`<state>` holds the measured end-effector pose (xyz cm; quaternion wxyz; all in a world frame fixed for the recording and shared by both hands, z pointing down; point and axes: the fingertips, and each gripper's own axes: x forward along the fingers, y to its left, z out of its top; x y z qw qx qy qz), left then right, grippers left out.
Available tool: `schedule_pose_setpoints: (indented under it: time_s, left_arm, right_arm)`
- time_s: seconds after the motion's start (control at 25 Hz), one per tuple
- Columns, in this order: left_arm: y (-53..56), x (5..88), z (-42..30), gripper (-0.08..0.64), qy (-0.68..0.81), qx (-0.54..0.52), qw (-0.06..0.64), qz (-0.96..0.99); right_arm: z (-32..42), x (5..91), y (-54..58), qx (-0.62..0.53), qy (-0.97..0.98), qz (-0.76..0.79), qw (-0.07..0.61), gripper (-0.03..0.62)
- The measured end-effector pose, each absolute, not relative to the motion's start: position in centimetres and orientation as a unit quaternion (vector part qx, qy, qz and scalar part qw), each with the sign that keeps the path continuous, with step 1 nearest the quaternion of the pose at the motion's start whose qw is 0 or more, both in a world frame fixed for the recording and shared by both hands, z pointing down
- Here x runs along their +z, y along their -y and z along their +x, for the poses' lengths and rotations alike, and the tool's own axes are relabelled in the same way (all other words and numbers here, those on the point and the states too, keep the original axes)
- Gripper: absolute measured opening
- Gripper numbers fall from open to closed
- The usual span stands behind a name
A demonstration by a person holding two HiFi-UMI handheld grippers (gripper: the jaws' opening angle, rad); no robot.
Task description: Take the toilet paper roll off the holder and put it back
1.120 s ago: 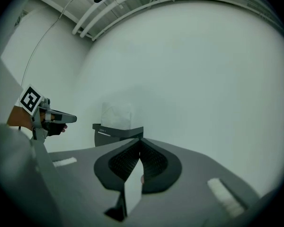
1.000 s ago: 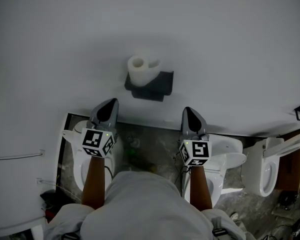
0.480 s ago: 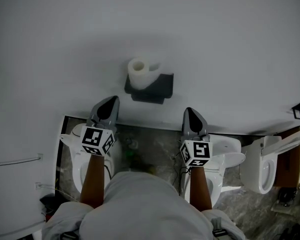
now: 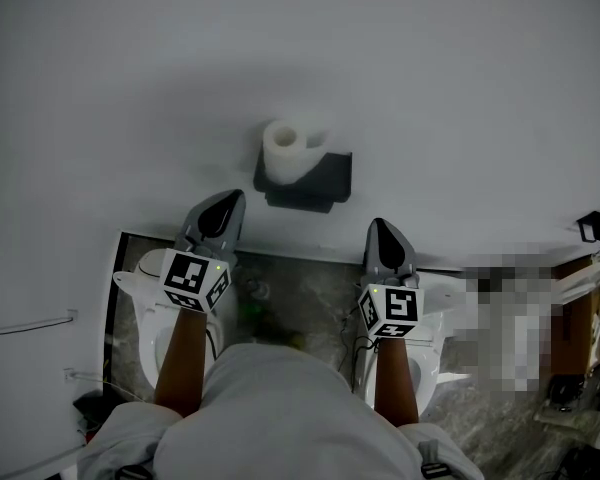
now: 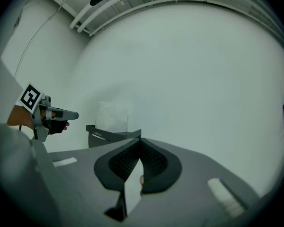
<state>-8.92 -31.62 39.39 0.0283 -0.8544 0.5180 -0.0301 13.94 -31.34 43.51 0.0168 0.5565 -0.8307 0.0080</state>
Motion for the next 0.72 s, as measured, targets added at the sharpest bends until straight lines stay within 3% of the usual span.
schedule_pose_setpoints:
  time_s: [0.28,0.36,0.72]
  left_arm:
    - [32.4,39.3,-9.0,0.067,-0.5,-0.027,0.028,-0.865]
    - [32.6,39.2,-8.8,0.12,-0.494,-0.025,0.027,-0.869]
    - [33.3,38.8,-8.4,0.169,-0.479,-0.02,0.027,-0.877]
  right_arm:
    - [13.2,43.2,31.7,0.003,0.827,0.563,0.018,0.002]
    - [13.2,43.2,31.8,0.002,0.825,0.565,0.019,0.002]
    - [13.3,43.1,32.0,0.002,0.82,0.572,0.024,0.002]
